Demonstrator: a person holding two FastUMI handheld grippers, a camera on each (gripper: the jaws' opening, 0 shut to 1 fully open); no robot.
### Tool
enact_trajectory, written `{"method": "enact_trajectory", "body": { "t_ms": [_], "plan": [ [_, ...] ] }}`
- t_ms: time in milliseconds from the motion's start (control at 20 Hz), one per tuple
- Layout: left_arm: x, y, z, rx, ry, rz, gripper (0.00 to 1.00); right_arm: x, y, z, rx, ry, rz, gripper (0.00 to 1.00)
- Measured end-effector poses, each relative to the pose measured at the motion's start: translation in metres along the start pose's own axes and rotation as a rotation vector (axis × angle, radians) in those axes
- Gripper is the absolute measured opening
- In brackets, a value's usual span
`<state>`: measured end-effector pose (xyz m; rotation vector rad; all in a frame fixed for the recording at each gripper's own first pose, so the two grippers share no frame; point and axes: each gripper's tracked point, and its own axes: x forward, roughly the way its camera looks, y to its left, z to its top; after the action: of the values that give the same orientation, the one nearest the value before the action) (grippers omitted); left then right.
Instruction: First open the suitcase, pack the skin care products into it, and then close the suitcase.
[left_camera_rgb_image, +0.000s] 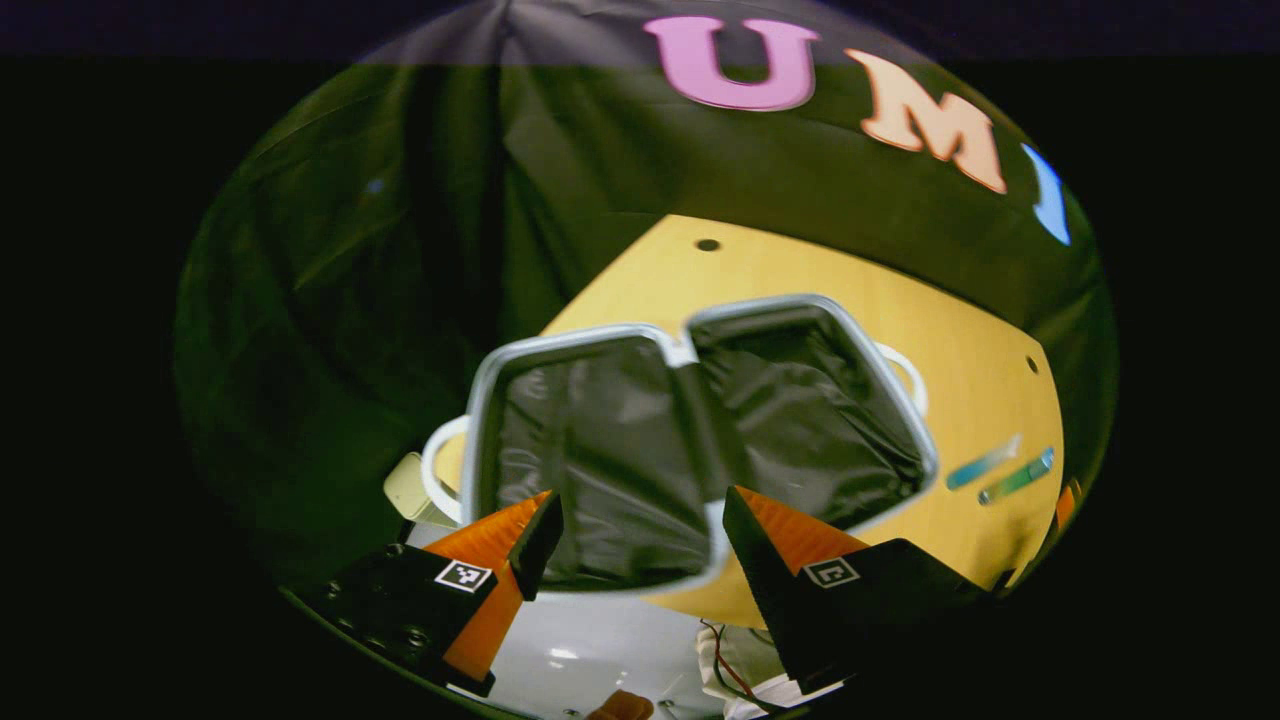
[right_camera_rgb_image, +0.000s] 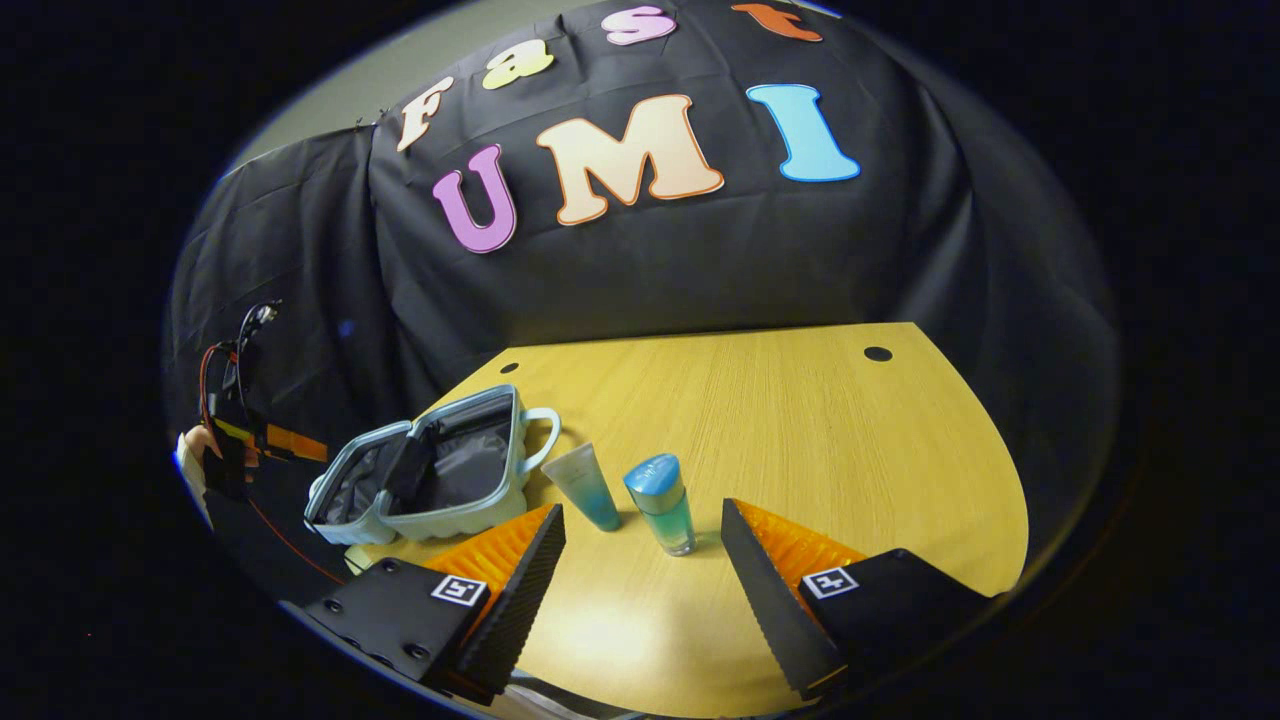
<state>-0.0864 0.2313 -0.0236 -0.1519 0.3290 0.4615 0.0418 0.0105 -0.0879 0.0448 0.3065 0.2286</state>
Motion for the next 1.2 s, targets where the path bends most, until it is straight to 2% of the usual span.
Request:
{"method": "enact_trajectory", "body": {
  "t_ms": [250, 350, 400, 500, 550, 600, 850, 1000, 1050, 1100, 1200],
  "plan": [
    [-0.02, -0.148, -0.058, 0.026, 0.105, -0.194, 0.95, -0.016, -0.032, -0.014, -0.042, 0.054, 0.054, 0.98],
    [-0.019, -0.197, -0.072, 0.022, 0.106, -0.251, 0.94, -0.02, -0.045, -0.022, -0.057, 0.072, 0.072, 0.98],
    [-0.021, -0.22, -0.075, 0.023, 0.102, -0.279, 0.93, -0.02, -0.052, -0.027, -0.061, 0.084, 0.078, 0.95],
    [-0.011, -0.262, -0.072, 0.018, 0.072, -0.319, 0.95, -0.025, -0.059, -0.032, -0.059, 0.101, 0.099, 0.98],
    [-0.005, -0.278, -0.07, 0.013, 0.054, -0.328, 0.96, -0.025, -0.061, -0.031, -0.064, 0.1, 0.106, 0.94],
    [0.002, -0.292, -0.067, 0.011, 0.03, -0.334, 0.96, -0.025, -0.064, -0.032, -0.073, 0.099, 0.112, 0.98],
    [0.049, -0.343, -0.05, -0.013, -0.1, -0.402, 0.96, -0.011, -0.065, -0.041, -0.113, 0.106, 0.146, 0.98],
    [0.08, -0.352, -0.047, -0.058, -0.123, -0.409, 0.95, -0.002, -0.063, -0.053, -0.14, 0.13, 0.173, 0.98],
    [0.085, -0.354, -0.045, -0.081, -0.132, -0.41, 0.92, 0.002, -0.061, -0.056, -0.143, 0.142, 0.181, 0.99],
    [0.089, -0.356, -0.043, -0.103, -0.131, -0.42, 0.95, 0.005, -0.06, -0.058, -0.144, 0.145, 0.19, 0.98],
    [0.098, -0.363, -0.039, -0.127, -0.136, -0.438, 0.95, 0.012, -0.058, -0.061, -0.149, 0.153, 0.205, 0.99]
  ]
}}
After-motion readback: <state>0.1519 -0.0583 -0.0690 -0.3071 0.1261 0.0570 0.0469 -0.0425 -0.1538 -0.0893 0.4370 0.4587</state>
